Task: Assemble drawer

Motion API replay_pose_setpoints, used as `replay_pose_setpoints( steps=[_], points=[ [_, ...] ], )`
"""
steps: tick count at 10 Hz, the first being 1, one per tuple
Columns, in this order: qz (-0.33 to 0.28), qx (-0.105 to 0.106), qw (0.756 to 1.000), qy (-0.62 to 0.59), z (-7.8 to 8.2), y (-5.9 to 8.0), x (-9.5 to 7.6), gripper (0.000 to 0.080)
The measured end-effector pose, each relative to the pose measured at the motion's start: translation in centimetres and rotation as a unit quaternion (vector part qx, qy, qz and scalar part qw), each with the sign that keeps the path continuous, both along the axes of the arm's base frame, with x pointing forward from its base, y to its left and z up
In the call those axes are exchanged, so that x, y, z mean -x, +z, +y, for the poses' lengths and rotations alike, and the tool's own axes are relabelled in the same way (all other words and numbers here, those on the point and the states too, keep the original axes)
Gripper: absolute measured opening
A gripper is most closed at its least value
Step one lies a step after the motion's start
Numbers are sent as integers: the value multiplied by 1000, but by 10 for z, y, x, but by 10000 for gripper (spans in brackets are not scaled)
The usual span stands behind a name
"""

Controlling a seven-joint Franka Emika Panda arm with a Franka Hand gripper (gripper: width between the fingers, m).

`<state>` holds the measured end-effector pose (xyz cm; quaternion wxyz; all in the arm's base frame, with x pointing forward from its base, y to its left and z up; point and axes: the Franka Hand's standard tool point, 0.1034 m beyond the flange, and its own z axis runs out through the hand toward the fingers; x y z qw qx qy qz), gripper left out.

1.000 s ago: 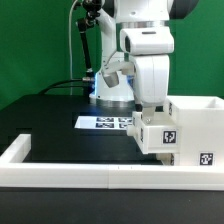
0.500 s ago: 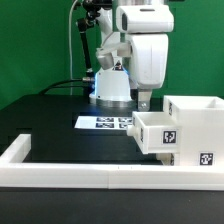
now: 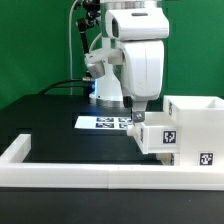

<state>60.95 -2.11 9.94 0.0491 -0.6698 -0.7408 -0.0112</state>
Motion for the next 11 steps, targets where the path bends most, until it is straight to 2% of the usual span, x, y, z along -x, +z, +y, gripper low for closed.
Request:
replay_pose_setpoints(
  steps=[1,2,3,4,6,11],
  points=[
    [1,-1,1000,0,-2,-1,0,649],
    [3,-21,1000,10,-6,-4,4,649],
    [8,-58,998,5,-14,-11,11,649],
    [13,-74,997,-7,-19,-18,14,649],
    [31,-93,995,-13,-17,-30,21,649],
    [41,-95,994,-21,5,-42,24,649]
  ],
)
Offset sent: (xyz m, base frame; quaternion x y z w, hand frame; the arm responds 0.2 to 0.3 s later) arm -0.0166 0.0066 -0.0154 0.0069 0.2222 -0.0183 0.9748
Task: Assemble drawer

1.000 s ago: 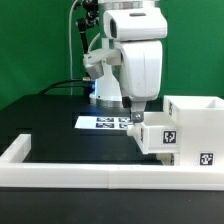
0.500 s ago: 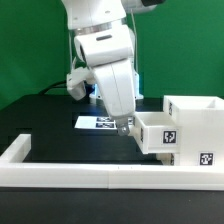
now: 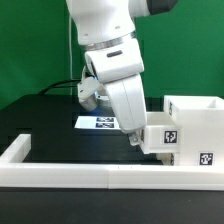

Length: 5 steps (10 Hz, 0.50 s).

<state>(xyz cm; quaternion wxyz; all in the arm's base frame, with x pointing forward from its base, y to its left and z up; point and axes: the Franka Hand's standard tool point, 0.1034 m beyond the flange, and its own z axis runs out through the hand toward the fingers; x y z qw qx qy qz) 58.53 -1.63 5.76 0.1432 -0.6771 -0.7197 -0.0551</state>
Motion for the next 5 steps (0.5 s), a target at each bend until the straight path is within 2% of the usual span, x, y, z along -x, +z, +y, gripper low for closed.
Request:
replay_pose_setpoints(
  steps=[3,5],
  points=[
    [0,5,1000,-17,14,-2,-1,649],
    [1,6,1000,-25,33,-1,-2,649]
  ],
)
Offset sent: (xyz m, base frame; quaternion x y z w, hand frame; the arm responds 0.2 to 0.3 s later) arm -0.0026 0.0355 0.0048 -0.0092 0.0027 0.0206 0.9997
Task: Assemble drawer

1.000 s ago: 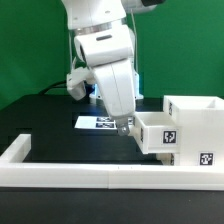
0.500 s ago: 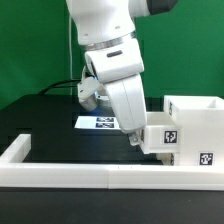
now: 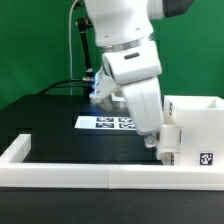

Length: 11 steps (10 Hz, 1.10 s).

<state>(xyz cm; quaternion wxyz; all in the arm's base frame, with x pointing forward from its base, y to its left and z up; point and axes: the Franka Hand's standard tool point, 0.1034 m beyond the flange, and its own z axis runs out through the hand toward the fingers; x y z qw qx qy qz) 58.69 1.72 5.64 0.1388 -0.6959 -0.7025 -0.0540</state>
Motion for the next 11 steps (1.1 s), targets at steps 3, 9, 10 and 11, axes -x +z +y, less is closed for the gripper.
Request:
replay_pose_setpoints(
  steps=[3,9,10,11],
  points=[
    [-3,1,1000,0,13,-2,1,649],
    [7,-1,1000,13,-13,0,-5,649],
    [10,3,1000,4,-27,-1,-7,649],
    [11,3,1000,3,-24,-1,-6,649]
  ],
)
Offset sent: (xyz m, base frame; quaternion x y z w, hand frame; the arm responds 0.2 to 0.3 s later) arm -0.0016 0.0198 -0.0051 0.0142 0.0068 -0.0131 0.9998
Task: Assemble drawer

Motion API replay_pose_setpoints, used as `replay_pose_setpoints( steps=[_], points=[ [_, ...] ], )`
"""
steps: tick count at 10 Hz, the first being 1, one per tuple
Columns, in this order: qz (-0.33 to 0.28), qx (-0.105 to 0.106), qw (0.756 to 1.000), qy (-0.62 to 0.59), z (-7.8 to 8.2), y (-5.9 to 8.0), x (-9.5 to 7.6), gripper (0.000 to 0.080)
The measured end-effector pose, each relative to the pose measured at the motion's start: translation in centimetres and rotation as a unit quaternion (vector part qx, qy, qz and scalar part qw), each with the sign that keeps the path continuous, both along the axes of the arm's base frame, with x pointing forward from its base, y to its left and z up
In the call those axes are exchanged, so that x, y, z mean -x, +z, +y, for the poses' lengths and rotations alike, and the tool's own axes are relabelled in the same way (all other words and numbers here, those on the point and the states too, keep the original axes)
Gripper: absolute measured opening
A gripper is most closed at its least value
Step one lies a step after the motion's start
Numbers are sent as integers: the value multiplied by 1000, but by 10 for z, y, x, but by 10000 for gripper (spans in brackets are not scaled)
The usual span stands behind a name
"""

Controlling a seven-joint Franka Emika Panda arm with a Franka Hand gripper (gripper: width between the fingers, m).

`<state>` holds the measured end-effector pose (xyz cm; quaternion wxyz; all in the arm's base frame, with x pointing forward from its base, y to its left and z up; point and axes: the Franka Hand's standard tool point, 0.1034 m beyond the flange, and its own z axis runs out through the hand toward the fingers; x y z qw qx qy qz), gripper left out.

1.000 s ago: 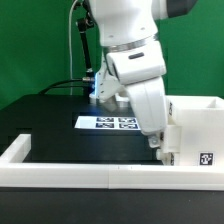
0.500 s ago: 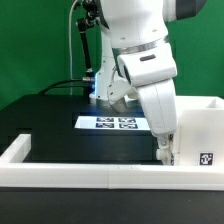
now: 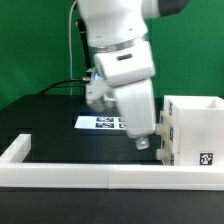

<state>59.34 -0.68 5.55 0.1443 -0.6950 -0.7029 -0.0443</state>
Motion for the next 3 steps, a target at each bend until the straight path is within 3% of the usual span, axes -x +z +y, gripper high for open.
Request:
replay_pose_setpoints(
  steps=[3],
  points=[
    [1,0,1000,0,-1,-1,0,649]
  ],
)
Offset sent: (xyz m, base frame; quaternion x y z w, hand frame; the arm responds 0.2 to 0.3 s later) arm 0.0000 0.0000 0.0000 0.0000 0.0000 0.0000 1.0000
